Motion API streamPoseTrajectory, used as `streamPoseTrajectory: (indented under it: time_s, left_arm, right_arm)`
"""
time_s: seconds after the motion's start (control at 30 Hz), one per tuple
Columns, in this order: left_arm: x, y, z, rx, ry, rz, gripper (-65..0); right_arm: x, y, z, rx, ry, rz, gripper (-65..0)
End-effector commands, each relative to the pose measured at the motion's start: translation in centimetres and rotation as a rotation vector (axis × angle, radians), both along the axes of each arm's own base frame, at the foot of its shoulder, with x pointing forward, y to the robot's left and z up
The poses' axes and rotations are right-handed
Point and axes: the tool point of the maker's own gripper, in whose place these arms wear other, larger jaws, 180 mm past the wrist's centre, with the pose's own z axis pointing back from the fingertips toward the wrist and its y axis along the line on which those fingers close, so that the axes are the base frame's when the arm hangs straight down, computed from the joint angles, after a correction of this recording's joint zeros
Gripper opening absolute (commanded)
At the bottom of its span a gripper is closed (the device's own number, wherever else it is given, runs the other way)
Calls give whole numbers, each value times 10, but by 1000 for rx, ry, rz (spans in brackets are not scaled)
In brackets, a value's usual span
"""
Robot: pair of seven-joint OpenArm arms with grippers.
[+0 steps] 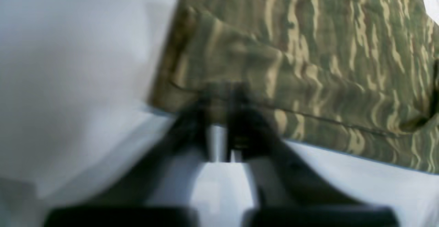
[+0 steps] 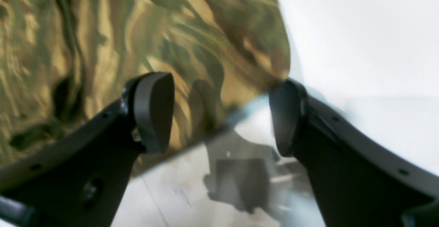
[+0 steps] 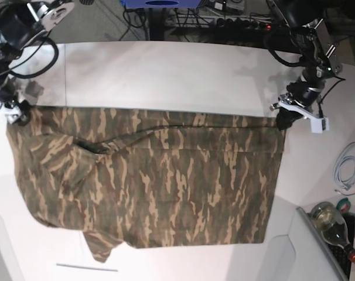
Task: Layout the t-shirt on the table in an organized manner, then fold the t-shirt properly
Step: 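Pull the grasped edge taut between both grippers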
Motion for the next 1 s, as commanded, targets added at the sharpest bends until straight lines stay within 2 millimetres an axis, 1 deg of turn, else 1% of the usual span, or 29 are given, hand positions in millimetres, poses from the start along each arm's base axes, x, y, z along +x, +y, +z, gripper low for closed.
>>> streamPoseTrajectory:
  time_s: [0.0, 0.03, 0.1, 0.17, 0.27, 0.33, 0.43, 0.6, 0.67, 0.7, 0.83, 0.9, 0.97]
  left_arm:
    - [17, 5, 17, 6, -66, 10, -650]
    - [19, 3, 18, -1, -71, 12, -650]
    - [19, 2, 12, -15, -59, 20, -650]
    - [25, 5, 9, -29, -50, 56, -650]
    - [26, 9, 1, -52, -27, 95, -650]
    - [31, 9, 2, -58, -31, 102, -650]
    - [31, 10, 2, -59, -33, 106, -650]
    - [20, 37, 4, -77, -47, 218, -650]
    - [18, 41, 4, -76, -47, 230, -555]
    - [19, 41, 4, -76, -49, 230, -533]
    - [19, 41, 5, -76, -50, 230, -536]
    - [23, 40, 7, -77, -57, 229, -527]
    - [23, 40, 6, -77, -55, 229, -525]
  right_arm:
    - [6, -8, 12, -34, -16, -3, -233]
    - [6, -8, 16, -47, -22, -3, -233]
    - [7, -10, 23, -70, -36, -4, -233]
    - [6, -11, 27, -81, -42, -5, -233]
    - [6, -12, 27, -84, -42, -5, -233]
    - [5, -12, 27, -84, -40, -5, -233]
    - [4, -12, 26, -84, -39, -5, -233]
    - [2, -12, 26, -85, -34, -5, -233]
    - [2, -12, 26, -85, -34, -5, -233]
    - [2, -12, 25, -84, -33, -5, -233]
    - [3, -11, 25, -82, -35, -5, -233]
    - [4, -11, 26, -82, -36, -5, -233]
    - [4, -11, 26, -82, -36, -5, -233]
